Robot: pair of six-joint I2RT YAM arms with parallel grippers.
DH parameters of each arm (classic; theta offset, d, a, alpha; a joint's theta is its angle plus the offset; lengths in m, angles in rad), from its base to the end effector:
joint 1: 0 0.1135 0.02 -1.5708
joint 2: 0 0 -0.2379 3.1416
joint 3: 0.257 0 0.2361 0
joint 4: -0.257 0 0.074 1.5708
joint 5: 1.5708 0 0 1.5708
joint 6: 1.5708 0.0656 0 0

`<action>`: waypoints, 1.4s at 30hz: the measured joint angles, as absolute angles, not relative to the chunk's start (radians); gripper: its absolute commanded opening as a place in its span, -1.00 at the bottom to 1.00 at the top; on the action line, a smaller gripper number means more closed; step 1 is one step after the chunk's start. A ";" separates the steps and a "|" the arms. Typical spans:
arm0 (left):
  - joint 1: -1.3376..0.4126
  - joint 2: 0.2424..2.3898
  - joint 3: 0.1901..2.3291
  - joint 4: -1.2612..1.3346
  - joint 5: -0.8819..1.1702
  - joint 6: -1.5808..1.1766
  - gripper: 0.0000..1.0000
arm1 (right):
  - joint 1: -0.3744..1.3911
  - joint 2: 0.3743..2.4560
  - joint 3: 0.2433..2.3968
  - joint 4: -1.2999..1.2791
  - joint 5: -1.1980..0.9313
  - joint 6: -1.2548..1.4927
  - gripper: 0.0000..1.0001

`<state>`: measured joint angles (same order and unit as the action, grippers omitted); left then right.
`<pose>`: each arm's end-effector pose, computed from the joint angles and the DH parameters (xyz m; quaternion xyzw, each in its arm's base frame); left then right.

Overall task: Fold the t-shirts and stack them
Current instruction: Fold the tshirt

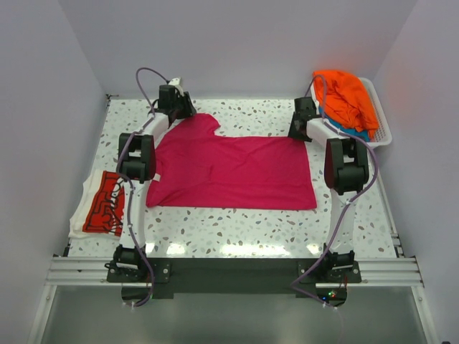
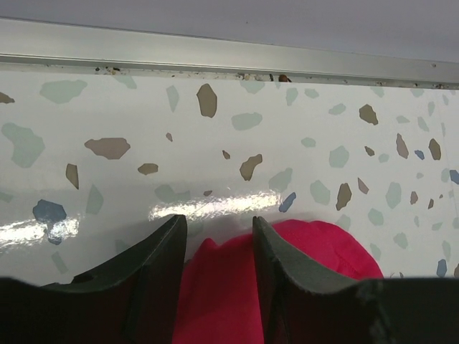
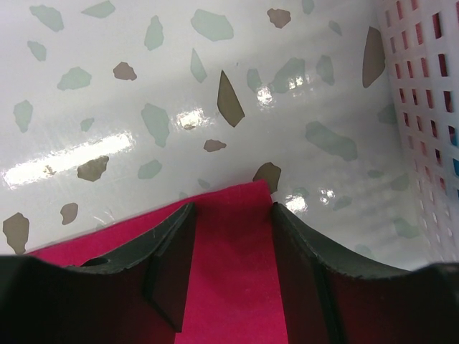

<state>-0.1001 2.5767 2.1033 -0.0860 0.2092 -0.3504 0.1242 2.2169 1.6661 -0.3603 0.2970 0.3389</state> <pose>0.5644 -0.0704 0.1168 -0.0584 0.8696 -0.1966 0.4492 0.4718 0.0395 0.1270 0.1479 0.9252 -0.0627 0.3439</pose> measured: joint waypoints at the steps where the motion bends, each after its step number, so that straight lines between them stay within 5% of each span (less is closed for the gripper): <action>1: -0.100 2.577 2.103 -0.087 0.210 -0.353 -0.12 | 0.124 2.217 1.666 -0.360 0.297 0.340 -0.01; 21: -0.098 2.575 2.040 0.002 0.311 -0.388 -0.77 | 0.124 2.219 1.674 -0.379 0.297 0.350 -0.10; 31: -0.096 2.556 1.985 0.068 0.342 -0.428 -1.00 | 0.124 2.227 1.694 -0.405 0.297 0.356 -0.55; 35: -0.087 2.553 1.972 0.113 0.363 -0.463 -1.00 | 0.124 2.227 1.694 -0.406 0.296 0.358 -0.99; 42: -0.058 2.511 1.944 0.178 0.393 -0.513 -1.00 | 0.124 2.232 1.702 -0.404 0.290 0.359 -1.00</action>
<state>-0.0578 2.5114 1.9442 0.1783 0.3931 -0.5125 0.1238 2.2322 1.7023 -0.4038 0.2905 0.3592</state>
